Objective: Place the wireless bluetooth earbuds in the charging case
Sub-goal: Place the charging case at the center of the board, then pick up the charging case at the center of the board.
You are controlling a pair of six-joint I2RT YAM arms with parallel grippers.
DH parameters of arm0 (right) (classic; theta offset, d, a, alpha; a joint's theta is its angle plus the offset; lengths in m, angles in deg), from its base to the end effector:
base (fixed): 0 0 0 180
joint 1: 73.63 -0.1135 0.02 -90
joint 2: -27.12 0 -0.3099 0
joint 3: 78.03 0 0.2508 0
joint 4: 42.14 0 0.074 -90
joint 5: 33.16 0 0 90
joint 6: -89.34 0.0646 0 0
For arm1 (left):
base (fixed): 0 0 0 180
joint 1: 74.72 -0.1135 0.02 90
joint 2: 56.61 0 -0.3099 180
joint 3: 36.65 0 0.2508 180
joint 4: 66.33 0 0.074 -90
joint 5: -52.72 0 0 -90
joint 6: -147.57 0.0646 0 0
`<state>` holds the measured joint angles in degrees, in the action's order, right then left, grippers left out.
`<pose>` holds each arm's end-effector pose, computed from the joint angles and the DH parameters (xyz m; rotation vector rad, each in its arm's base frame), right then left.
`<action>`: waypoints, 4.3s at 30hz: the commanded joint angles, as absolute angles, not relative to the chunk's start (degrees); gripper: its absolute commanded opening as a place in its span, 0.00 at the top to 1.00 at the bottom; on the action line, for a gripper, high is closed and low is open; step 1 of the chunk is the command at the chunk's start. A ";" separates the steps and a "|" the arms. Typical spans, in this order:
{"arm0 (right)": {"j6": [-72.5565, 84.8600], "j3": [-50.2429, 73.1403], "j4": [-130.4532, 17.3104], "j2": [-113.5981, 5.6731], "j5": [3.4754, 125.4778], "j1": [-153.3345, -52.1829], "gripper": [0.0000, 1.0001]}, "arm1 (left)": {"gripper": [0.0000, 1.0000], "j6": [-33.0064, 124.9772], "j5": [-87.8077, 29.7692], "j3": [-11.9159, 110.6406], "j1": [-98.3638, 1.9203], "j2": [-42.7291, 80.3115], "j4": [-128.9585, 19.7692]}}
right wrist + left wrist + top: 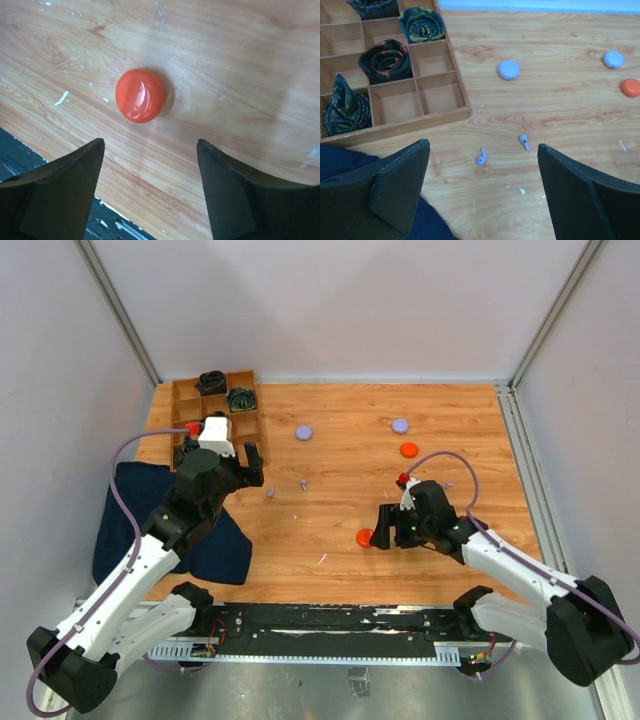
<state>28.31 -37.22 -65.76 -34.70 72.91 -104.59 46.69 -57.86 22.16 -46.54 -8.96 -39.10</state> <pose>0.1663 0.1206 0.2012 -0.1883 2.4636 0.8166 0.1751 -0.0681 0.3538 0.0279 1.8352 -0.1464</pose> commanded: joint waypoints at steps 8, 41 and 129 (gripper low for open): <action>16.23 -28.36 -80.70 -24.31 64.51 -103.51 0.01 | 0.05 45.43 -50.47 23.06 -47.11 -6.90 -40.74; 12.85 -32.43 -72.57 1.80 47.19 -103.51 0.01 | 0.07 35.56 -53.89 69.99 -50.06 57.53 -33.65; 26.32 -44.50 -0.95 -27.36 75.12 -105.90 0.03 | 0.56 28.60 -65.79 33.26 -20.53 15.41 -63.80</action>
<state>25.25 -44.42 -12.25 -25.20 73.85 -104.75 28.42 -59.80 34.60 -22.41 17.40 -59.28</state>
